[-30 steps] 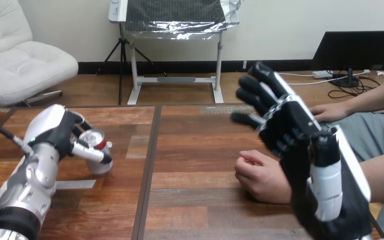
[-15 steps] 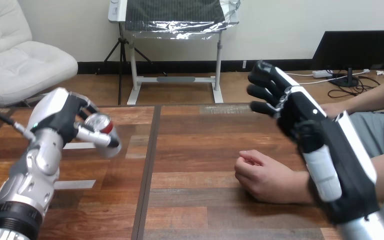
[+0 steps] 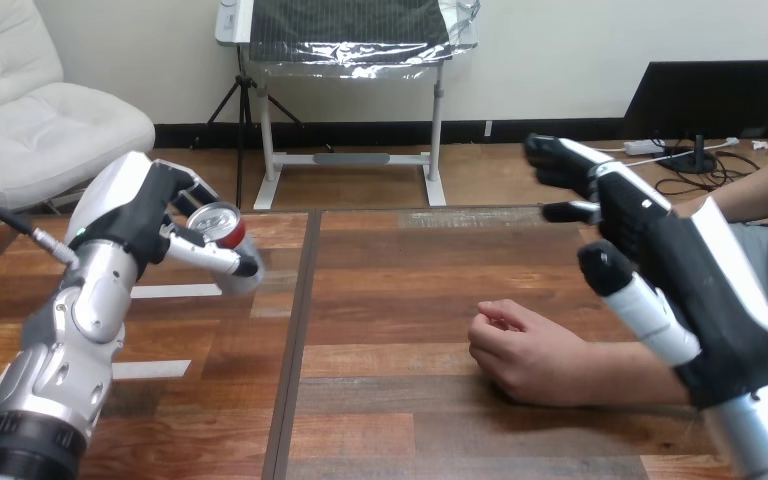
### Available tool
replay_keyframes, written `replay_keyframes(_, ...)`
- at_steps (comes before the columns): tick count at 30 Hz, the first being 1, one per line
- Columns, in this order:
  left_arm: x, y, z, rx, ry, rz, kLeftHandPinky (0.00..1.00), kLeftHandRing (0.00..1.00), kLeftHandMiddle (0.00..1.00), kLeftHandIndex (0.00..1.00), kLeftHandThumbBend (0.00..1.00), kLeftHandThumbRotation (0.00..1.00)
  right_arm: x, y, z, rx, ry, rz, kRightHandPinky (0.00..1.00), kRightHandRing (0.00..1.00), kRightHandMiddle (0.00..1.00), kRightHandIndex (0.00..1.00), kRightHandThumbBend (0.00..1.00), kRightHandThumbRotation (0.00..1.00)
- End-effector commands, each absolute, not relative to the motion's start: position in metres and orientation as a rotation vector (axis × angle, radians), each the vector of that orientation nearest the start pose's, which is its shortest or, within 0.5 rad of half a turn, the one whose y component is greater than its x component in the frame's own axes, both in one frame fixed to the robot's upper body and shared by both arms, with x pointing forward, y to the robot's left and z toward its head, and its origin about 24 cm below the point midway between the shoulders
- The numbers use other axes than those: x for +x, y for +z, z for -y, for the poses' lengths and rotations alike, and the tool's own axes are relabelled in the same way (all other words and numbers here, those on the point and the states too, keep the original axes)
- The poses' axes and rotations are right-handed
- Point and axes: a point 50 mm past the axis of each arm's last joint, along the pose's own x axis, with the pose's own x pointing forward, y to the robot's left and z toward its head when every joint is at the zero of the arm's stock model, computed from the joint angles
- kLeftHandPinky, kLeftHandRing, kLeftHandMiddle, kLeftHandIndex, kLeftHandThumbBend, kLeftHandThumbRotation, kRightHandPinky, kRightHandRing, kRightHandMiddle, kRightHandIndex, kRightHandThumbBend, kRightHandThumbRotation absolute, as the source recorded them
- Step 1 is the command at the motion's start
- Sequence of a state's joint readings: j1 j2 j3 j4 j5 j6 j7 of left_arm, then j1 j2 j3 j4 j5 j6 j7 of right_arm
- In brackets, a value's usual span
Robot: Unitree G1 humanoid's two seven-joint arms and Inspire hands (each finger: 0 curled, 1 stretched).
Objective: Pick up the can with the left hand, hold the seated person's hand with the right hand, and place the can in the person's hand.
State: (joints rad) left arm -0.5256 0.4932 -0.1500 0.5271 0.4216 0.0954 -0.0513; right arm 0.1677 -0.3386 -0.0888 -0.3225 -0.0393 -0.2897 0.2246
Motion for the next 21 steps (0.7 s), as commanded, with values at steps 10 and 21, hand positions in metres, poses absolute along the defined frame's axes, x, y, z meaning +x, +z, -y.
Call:
replay_keyframes(10,0.337,0.167,-0.216,0.922,-0.006,0.173,0.14,0.22,0.31,0.41,0.78,0.00,0.249,0.145,0.237,-0.736,0.181,0.458,0.72,0.84,0.88,0.87,0.91,0.83)
replay_keyframes(21,0.328,0.179,-0.210,0.896,-0.038,0.221,0.18,0.26,0.34,0.41,0.77,0.00,0.262,0.146,0.255,-0.904,0.213,0.338,0.70,0.86,0.90,0.88,0.90,0.74)
